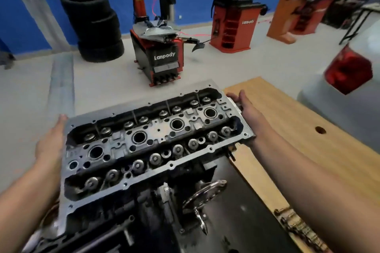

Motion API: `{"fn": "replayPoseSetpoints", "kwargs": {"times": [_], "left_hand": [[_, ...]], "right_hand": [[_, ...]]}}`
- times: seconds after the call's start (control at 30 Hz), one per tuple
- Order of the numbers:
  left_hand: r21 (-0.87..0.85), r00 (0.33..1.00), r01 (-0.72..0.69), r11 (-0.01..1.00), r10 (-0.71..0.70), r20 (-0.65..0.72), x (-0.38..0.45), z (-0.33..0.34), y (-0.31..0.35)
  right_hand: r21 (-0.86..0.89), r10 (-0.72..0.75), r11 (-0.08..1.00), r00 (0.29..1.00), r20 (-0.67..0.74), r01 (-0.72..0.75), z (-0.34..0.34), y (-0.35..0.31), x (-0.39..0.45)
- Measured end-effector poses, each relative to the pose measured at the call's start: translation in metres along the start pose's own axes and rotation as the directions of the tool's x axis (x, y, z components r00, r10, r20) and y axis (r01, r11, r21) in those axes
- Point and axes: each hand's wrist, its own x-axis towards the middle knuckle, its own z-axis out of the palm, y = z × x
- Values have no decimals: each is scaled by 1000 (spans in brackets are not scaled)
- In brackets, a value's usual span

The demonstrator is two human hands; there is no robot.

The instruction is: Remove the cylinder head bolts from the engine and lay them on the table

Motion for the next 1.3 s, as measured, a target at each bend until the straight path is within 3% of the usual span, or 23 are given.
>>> {"fn": "replayPoseSetpoints", "kwargs": {"times": [0.13,0.33,0.47,0.57,0.77,1.1,1.23,1.3], "left_hand": [[-61,995,-39,997,45,91,-72,136,7],[-137,976,128,982,-100,196,-113,304,-26],[-119,968,164,979,-137,209,-126,380,-49],[-84,969,180,980,-162,187,-130,421,-73],[-61,968,214,975,-203,144,-137,464,-110],[-77,979,203,976,-201,30,-137,470,-139],[-21,986,142,990,-139,86,-140,467,-136],[23,993,64,998,-66,100,-142,457,-122]], "right_hand": [[-137,-76,989,979,-187,51,-108,-72,18],[-167,-40,986,934,-355,-21,-252,-130,41],[-247,-42,966,893,-447,-78,-328,-140,66],[-240,-16,966,901,-433,-99,-371,-132,85],[-187,79,968,908,-412,-169,-434,-100,126],[-177,137,963,936,-323,-202,-454,-74,164],[-134,218,955,934,-283,-264,-455,-84,158],[-137,239,945,910,-338,-299,-446,-96,150]]}}
